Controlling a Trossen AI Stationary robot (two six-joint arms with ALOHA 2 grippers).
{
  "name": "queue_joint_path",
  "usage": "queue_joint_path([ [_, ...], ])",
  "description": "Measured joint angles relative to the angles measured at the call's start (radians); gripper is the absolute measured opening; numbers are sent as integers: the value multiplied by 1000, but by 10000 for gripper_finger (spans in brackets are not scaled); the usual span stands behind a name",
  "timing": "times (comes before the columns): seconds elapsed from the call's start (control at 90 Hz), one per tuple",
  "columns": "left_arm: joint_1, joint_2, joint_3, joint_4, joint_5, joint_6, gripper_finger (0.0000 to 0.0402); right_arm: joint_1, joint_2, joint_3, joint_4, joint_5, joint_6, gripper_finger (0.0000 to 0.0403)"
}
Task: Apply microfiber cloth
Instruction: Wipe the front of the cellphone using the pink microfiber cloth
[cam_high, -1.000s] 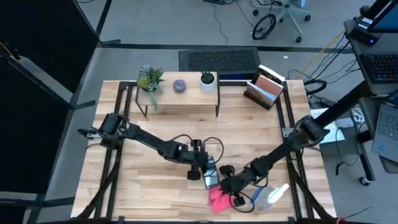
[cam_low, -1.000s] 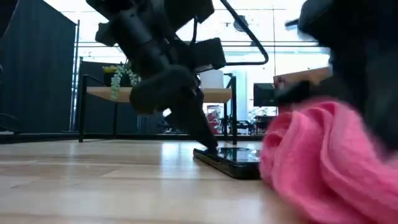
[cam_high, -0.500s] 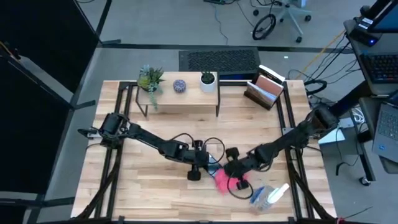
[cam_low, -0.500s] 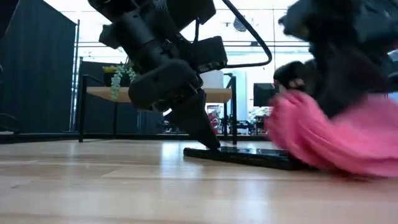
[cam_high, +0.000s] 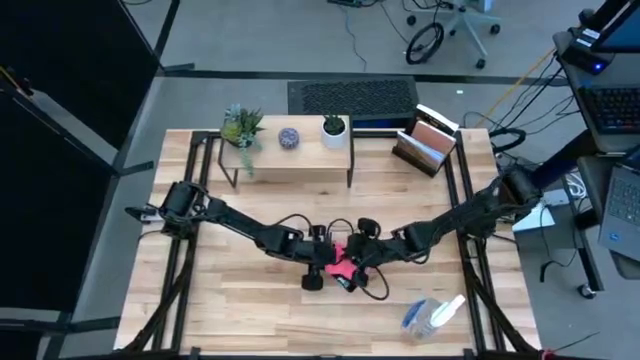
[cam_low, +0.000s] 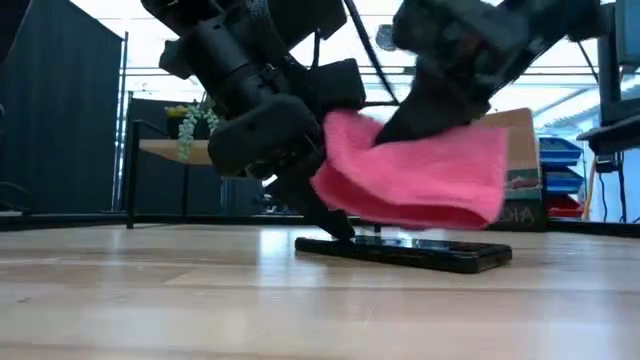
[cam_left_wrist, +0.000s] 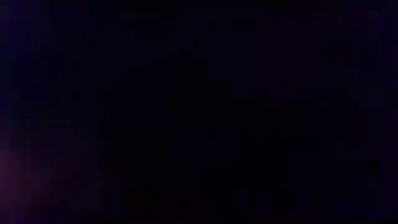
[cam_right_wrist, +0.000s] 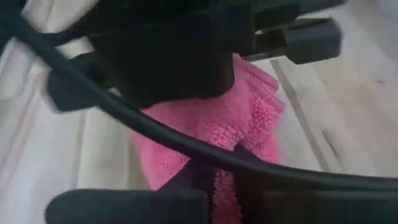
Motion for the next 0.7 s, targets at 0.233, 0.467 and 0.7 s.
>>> queue_joint_path([
  [0.233,0,0,-1,-7,0,1,0,-1,171,4,145,-5,135,17],
  [0.467,0,0,1,-17,8,3,0,75,187,6,59,-58,185,18],
  [0.7,4,0,1,-28,6,1,0,156,177,7,-28,-64,209,18],
])
